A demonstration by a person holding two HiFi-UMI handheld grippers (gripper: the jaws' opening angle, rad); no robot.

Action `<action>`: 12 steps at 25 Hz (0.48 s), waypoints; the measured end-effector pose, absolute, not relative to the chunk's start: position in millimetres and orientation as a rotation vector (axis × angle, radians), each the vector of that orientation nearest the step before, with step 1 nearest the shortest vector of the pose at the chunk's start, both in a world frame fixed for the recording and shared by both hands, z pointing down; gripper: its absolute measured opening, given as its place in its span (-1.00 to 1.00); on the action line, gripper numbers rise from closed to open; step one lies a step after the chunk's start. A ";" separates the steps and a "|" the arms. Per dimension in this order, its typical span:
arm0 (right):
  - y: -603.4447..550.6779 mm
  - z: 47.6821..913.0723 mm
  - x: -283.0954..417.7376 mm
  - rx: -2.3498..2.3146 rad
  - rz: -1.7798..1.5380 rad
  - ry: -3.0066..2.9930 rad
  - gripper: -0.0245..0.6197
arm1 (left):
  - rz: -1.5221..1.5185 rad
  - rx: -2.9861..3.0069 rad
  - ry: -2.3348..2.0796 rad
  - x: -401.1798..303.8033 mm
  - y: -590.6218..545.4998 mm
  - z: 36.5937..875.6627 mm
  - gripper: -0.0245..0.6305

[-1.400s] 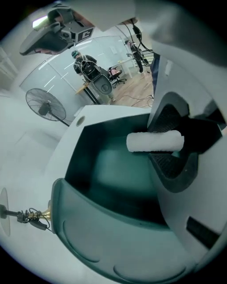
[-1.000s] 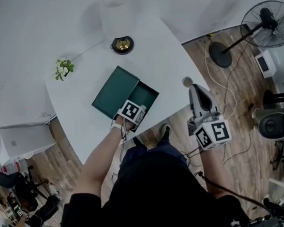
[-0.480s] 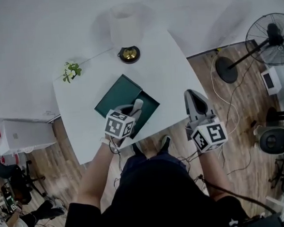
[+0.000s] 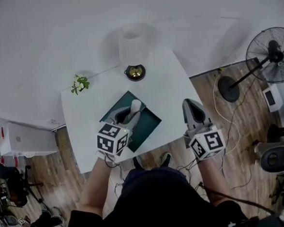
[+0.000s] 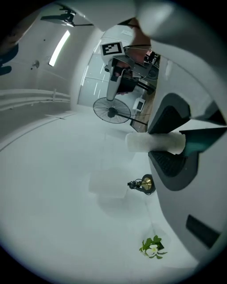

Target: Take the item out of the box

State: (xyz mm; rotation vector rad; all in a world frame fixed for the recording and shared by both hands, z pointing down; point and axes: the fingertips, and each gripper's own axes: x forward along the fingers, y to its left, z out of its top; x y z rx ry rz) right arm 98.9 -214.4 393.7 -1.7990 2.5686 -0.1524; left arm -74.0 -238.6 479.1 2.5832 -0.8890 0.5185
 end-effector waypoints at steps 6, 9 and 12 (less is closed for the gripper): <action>-216.3 373.4 92.2 -1.773 -0.093 2.587 -0.91 | 0.364 2.645 -0.963 -80.2 -242.0 426.8 -0.55; -216.5 360.4 89.8 -1.759 -0.053 2.595 -0.91 | 0.303 2.673 -0.997 -80.8 -240.1 405.2 -0.55; -213.8 349.5 88.3 -1.748 -0.018 2.597 -0.91 | 0.261 2.708 -1.016 -79.8 -235.6 386.8 -0.56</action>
